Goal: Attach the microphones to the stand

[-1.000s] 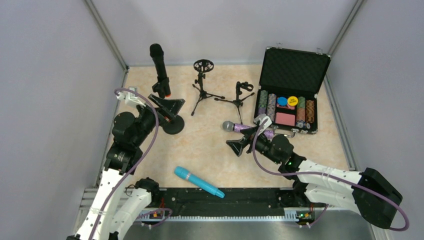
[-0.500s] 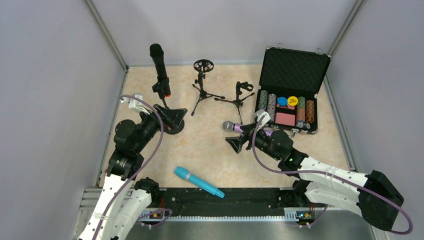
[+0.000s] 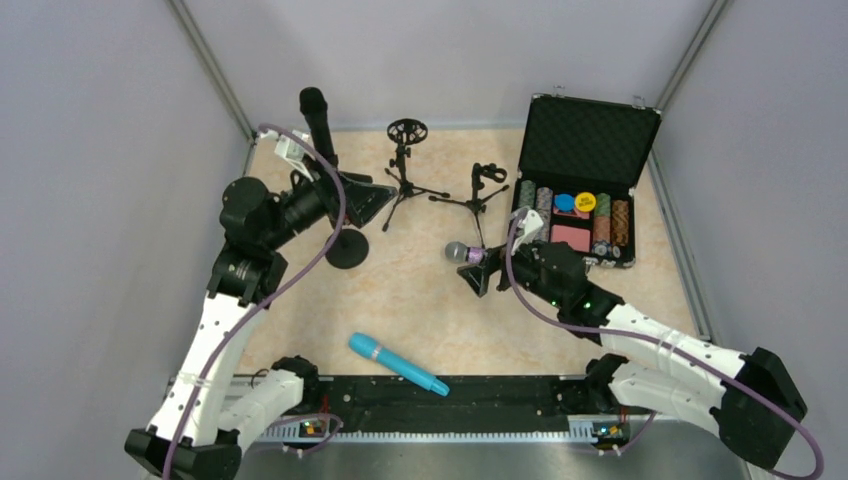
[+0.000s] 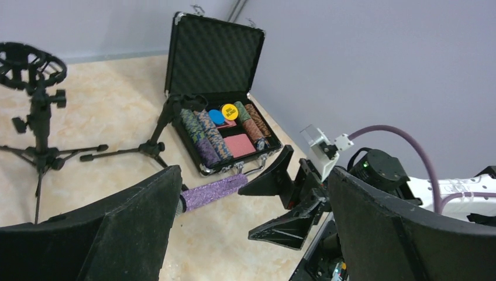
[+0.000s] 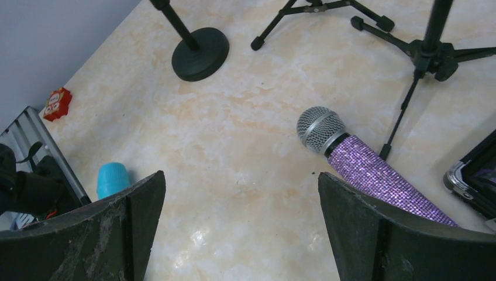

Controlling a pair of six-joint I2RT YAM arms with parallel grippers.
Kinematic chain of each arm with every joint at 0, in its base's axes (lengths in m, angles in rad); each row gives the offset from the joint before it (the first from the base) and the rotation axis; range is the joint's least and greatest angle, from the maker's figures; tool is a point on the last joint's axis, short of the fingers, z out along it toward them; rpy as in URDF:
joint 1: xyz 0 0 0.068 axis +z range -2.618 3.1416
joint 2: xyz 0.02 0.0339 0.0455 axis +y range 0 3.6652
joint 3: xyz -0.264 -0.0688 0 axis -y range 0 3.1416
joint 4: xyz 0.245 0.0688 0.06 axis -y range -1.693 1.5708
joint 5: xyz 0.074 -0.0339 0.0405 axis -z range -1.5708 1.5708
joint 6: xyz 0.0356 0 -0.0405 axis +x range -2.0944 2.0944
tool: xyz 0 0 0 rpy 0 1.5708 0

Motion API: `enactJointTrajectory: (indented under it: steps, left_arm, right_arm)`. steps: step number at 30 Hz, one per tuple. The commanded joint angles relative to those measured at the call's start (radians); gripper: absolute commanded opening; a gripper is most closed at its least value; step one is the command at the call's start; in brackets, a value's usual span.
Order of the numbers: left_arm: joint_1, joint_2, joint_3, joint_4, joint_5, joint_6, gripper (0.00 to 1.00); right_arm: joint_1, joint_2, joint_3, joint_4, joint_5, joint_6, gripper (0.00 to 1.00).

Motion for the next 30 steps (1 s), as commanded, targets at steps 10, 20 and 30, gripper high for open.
enactJointTrajectory:
  steps: [10,20,30]
  left_arm:
    - [-0.201,0.328,0.371,-0.186,-0.035,0.241,0.99]
    - [-0.305,0.483,0.466,-0.216,-0.252,0.368,0.97]
    - [-0.332,0.5,0.305,-0.017,-0.417,0.454,0.99]
  right_arm:
    - [-0.246,0.016,0.014,-0.057,-0.264,0.144,0.99]
    - [-0.302,0.085,0.042,-0.128,-0.284,0.072,0.99]
    - [-0.302,0.318,0.21,-0.199,-0.27,-0.078,0.99]
